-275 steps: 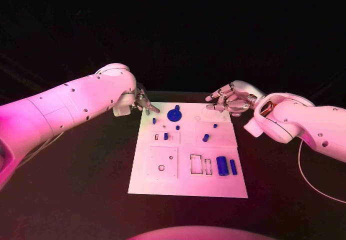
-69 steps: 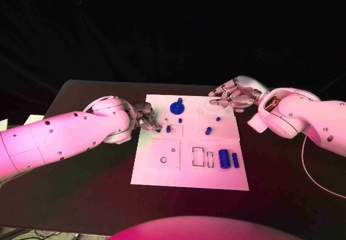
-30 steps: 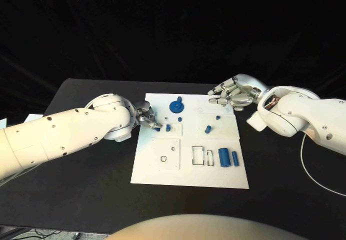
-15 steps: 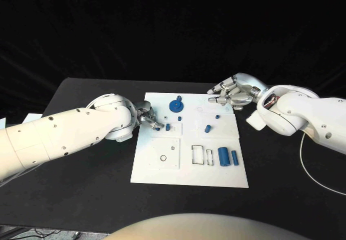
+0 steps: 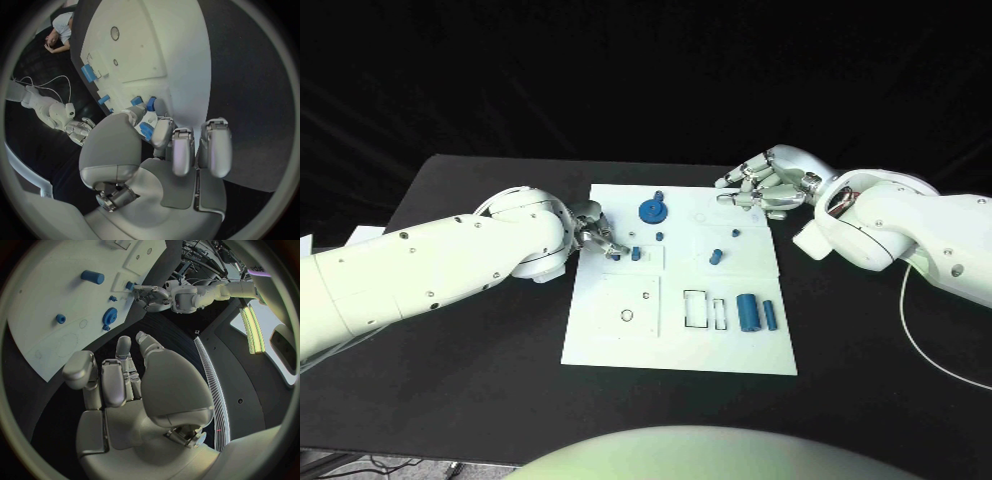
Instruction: Assemble the parts on the task board
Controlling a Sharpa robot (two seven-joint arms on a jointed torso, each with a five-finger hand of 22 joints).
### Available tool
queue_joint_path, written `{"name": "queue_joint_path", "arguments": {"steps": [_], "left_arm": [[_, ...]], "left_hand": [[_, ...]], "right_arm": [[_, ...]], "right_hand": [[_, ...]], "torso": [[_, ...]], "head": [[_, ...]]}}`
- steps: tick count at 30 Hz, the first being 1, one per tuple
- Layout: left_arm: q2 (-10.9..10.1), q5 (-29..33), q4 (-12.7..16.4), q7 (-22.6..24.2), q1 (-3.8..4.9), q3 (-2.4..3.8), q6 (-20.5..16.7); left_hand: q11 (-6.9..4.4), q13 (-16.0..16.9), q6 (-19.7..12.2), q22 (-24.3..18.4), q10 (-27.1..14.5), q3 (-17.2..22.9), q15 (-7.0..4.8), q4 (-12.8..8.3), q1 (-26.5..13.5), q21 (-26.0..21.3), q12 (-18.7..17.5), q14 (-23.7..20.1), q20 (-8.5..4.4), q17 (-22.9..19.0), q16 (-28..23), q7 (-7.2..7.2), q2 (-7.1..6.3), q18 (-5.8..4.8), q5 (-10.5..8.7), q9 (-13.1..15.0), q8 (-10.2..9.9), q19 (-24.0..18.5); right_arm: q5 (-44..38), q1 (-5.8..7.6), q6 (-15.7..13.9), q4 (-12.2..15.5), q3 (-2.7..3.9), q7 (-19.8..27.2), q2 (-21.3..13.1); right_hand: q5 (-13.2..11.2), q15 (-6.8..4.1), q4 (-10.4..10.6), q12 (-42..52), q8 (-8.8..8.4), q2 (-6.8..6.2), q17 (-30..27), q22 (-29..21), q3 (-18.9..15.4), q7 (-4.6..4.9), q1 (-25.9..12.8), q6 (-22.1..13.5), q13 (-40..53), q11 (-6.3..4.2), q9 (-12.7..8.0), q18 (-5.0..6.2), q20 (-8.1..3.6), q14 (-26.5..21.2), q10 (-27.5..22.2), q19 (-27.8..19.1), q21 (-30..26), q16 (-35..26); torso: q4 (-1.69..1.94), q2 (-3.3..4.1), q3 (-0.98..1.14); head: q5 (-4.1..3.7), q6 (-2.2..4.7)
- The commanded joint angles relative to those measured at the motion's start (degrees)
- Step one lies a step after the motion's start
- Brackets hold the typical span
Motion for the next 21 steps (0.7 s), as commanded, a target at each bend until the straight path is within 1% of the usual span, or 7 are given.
{"name": "queue_joint_path", "arguments": {"steps": [1,6,10,13,17,18,21], "left_arm": [[0.14,0.36,-0.13,-0.61,-0.13,-0.09,-0.42],[0.10,0.36,-0.24,-0.67,-0.13,-0.02,-1.10],[-0.13,0.59,0.01,-0.66,-0.11,0.46,-1.85],[-0.42,0.84,0.33,-0.70,-0.01,0.83,-2.40],[-0.83,0.98,0.75,-0.68,0.23,1.23,-3.03],[-0.94,1.00,0.87,-0.65,0.30,1.35,-3.14],[-1.29,1.08,1.28,-0.48,0.48,1.76,-3.39]], "left_hand": [[-0.09,0.41,0.75,10.76,0.60,-1.67,-0.37,0.98,-0.97,0.17,0.42,5.93,-0.27,15.09,0.14,0.00,-0.04,-0.43,0.18,0.20,-0.04,3.75],[-0.14,0.51,0.91,10.83,0.64,-4.26,-0.44,2.58,-1.07,0.18,0.44,5.93,-0.33,15.09,0.14,-0.07,0.22,-0.44,0.26,0.55,0.02,3.78],[-0.13,0.48,0.95,10.82,0.61,-7.76,-0.45,3.34,-2.22,0.11,0.36,5.93,-0.35,15.09,0.14,-0.06,0.92,-0.42,0.40,0.80,-0.11,3.76],[-0.10,0.56,0.89,10.78,0.61,-11.40,-0.49,3.43,-3.67,0.01,0.36,5.93,-0.36,15.09,0.14,-0.09,2.12,-0.40,0.43,1.02,-0.26,3.73],[-0.11,0.37,0.76,10.67,0.47,-13.48,-0.48,3.46,-4.39,-0.15,0.16,5.93,-0.39,15.09,0.14,-0.03,3.02,-0.36,0.40,1.21,-0.36,3.67],[-0.10,0.30,0.72,10.62,0.43,-13.72,-0.48,3.47,-4.48,-0.21,0.09,5.93,-0.40,15.09,0.14,-0.02,3.16,-0.34,0.40,1.24,-0.38,3.64],[-0.09,0.14,0.64,10.51,0.33,-14.09,-0.48,3.47,-4.61,-0.34,-0.05,5.93,-0.40,15.09,0.14,0.00,3.38,-0.30,0.40,1.28,-0.41,3.58]], "right_arm": [[-0.02,-0.04,0.66,-0.01,0.00,0.59,0.06],[-0.01,-0.04,0.71,-0.03,0.00,0.69,0.06],[-0.03,-0.05,0.97,-0.08,0.00,0.73,0.07],[-0.05,-0.06,1.05,-0.12,0.00,0.76,0.09],[-0.07,-0.08,1.09,-0.16,0.00,0.78,0.12],[-0.07,-0.09,1.09,-0.18,0.00,0.78,0.13],[-0.08,-0.12,1.11,-0.22,0.00,0.78,0.16]], "right_hand": [[0.37,0.13,0.38,-0.15,0.21,0.54,-0.09,-0.08,0.07,0.23,-0.14,0.07,-0.10,-0.06,-0.05,0.95,0.06,1.73,-0.41,-0.33,-0.27,-0.38],[0.37,0.13,0.43,-0.17,0.21,0.50,-0.15,-0.14,0.01,0.24,-0.21,0.06,-0.12,-0.05,-0.05,0.96,0.06,1.72,-0.43,-0.35,-0.31,-0.42],[0.38,0.14,0.48,-0.17,0.21,0.44,-0.07,-0.17,-0.07,0.24,-0.29,0.04,-0.16,-0.04,-0.05,0.96,0.06,1.74,-0.45,-0.36,-0.34,-0.38],[0.38,0.14,0.49,-0.16,0.21,0.43,-0.02,-0.15,-0.08,0.24,-0.30,0.03,-0.15,-0.03,-0.05,0.96,0.06,1.75,-0.45,-0.35,-0.33,-0.35],[0.38,0.14,0.49,-0.16,0.21,0.43,-0.02,-0.15,-0.08,0.24,-0.30,0.03,-0.15,-0.03,-0.05,0.96,0.06,1.75,-0.45,-0.35,-0.33,-0.35],[0.38,0.14,0.49,-0.16,0.21,0.43,-0.02,-0.15,-0.08,0.24,-0.30,0.03,-0.15,-0.03,-0.05,0.96,0.06,1.75,-0.45,-0.35,-0.33,-0.35],[0.38,0.14,0.49,-0.16,0.21,0.43,-0.02,-0.15,-0.08,0.24,-0.30,0.03,-0.15,-0.03,-0.05,0.96,0.06,1.75,-0.45,-0.35,-0.33,-0.35]], "torso": [[0.01,-0.03,-0.03],[0.01,-0.02,-0.03],[0.02,0.01,-0.06],[0.03,-0.04,-0.07],[0.07,-0.05,-0.07],[0.06,-0.03,-0.03],[0.02,-0.03,-0.06]], "head": [[0.02,0.11],[0.04,0.09],[-0.02,0.17],[-0.02,0.13],[-0.02,0.18],[-0.01,0.20],[0.03,0.24]]}}
